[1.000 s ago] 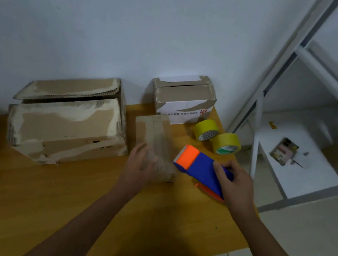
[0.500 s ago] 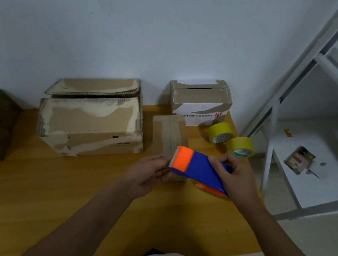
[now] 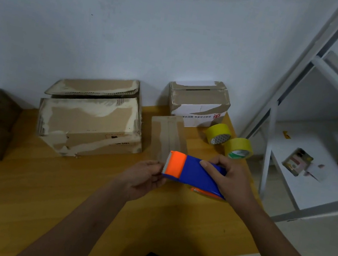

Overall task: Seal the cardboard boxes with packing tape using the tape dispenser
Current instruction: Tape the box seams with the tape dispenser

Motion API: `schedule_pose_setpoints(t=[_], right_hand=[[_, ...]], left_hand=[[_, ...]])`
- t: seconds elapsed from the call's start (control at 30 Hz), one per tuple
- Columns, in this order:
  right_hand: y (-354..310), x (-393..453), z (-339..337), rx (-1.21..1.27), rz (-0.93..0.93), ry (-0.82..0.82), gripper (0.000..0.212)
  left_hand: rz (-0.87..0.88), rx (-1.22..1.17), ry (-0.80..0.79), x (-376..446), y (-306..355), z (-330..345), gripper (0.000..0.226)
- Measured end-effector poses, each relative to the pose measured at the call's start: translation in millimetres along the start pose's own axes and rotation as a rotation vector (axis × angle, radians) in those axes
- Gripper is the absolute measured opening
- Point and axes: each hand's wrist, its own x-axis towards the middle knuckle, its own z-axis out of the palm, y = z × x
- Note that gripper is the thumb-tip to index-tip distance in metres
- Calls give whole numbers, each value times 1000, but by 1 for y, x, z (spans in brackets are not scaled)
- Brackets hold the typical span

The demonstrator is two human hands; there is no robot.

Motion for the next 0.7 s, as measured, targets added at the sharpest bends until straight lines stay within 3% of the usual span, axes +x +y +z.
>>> schedule_pose_setpoints(t=[0.57,0.7], right_hand=[[4,14,-1,-116,-85,-92,32],[15,19,-15,-187,-74,-138,38]], left_hand=[[326,341,258,13,4,-1,18],[397,298,417,8,9,-38,14]])
